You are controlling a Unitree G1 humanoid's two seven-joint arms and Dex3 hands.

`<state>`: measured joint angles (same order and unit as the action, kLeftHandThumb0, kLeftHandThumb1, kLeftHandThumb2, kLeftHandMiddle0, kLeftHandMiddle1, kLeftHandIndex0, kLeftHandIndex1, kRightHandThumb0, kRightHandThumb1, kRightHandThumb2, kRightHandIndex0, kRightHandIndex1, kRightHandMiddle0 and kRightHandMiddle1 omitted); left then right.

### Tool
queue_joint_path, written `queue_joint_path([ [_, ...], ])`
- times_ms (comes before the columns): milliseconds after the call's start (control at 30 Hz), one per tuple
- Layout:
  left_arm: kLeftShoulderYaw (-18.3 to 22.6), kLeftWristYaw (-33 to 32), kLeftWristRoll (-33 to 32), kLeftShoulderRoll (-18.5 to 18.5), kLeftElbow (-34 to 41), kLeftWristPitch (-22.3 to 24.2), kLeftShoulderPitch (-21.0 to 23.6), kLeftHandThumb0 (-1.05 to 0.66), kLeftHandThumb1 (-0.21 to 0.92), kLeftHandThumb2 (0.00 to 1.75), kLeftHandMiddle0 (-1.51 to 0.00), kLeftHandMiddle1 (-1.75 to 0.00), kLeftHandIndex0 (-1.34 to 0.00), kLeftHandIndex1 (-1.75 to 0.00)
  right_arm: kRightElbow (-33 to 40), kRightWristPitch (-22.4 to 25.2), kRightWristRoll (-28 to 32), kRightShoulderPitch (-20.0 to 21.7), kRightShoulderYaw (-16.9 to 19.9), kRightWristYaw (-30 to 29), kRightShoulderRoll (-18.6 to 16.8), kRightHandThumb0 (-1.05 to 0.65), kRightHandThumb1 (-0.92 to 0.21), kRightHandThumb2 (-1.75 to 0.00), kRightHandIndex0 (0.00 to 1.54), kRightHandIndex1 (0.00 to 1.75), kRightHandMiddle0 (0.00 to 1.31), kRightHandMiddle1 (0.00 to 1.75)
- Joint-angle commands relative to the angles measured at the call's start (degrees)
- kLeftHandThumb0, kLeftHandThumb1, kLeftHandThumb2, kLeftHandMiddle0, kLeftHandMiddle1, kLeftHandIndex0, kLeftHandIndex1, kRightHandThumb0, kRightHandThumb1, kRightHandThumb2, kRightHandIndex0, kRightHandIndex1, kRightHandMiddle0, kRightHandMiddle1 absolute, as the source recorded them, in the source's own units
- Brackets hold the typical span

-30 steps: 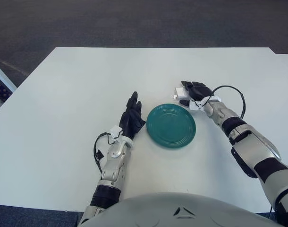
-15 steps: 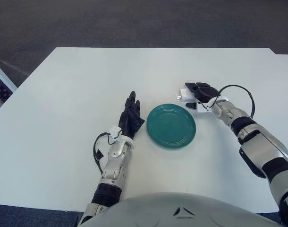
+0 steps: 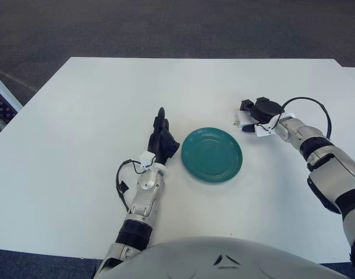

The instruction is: Put the charger into the plate.

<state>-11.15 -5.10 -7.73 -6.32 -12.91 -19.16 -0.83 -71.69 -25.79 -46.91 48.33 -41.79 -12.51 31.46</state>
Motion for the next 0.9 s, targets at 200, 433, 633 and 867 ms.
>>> queue_joint_path([
  [200, 0.7, -1.2, -1.3, -6.0, -0.9, -3.3, 1.7, -1.05, 0.92, 1.07, -0.05, -0.01, -0.04, -0.03, -2.1, 2.5, -1.6, -2.4, -0.6, -0.3, 0.6, -0.57, -0.92, -0.8, 0.8, 1.75, 0.66, 1.75],
  [433, 1.1, 0.0, -4.2, -6.2, -1.2, -4.8, 1.8, -1.05, 0.92, 1.06, -0.06, -0.01, -0.06, -0.04, -2.2, 4.8, 0.1, -3.1, 1.4, -0.1, -1.2, -0.52, -0.92, -0.86, 0.8, 1.75, 0.65, 1.75],
  [633, 1.8, 3.0, -8.1, -5.9, -2.2, -6.6, 1.9, -1.05, 0.92, 1.05, -0.08, -0.01, -0.07, -0.05, -2.1, 5.0, -0.4, -3.9, 1.3, -1.1, -1.7, -0.48, -0.92, -0.88, 0.79, 1.75, 0.63, 1.75],
  [867, 2.1, 5.4, -10.1, -4.8, -1.9, -6.3, 1.4, -1.05, 0.92, 1.04, -0.09, -0.01, -0.08, -0.06, -1.6, 2.2, -2.2, -1.2, -0.2, -2.9, 0.3, -0.47, -0.92, -0.91, 0.8, 1.75, 0.62, 1.75],
])
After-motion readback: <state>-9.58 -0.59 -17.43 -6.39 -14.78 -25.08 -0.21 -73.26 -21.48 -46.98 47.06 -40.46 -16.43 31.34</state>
